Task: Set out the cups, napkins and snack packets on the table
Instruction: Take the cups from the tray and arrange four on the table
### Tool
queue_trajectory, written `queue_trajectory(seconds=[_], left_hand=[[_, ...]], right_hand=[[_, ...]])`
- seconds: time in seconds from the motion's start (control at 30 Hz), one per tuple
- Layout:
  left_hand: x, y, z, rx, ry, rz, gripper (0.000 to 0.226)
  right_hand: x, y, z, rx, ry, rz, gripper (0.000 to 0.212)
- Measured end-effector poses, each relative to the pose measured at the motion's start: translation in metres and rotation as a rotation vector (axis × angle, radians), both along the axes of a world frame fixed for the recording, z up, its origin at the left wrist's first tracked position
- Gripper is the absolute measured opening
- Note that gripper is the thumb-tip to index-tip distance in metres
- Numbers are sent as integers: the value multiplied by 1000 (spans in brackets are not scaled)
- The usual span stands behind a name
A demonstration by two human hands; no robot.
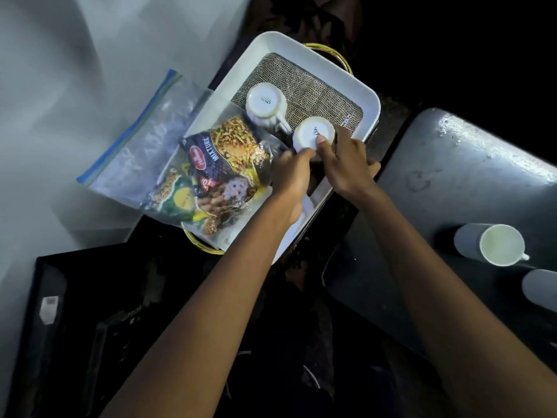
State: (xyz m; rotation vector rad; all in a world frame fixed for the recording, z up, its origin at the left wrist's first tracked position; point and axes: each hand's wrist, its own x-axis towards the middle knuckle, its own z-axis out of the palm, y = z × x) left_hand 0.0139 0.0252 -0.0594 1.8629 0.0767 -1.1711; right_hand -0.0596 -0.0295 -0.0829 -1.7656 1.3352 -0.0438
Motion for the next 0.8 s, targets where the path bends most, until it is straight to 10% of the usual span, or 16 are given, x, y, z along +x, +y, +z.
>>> queue_trajectory(seconds=[0.47,0.8], left_hand=[[-21,28,41,-223,340,164,24],[-88,25,45,-197,617,65,23]], right_hand=[[-49,15,41,224,-685,-384,26],[-144,22,60,261,-752,-484,10]])
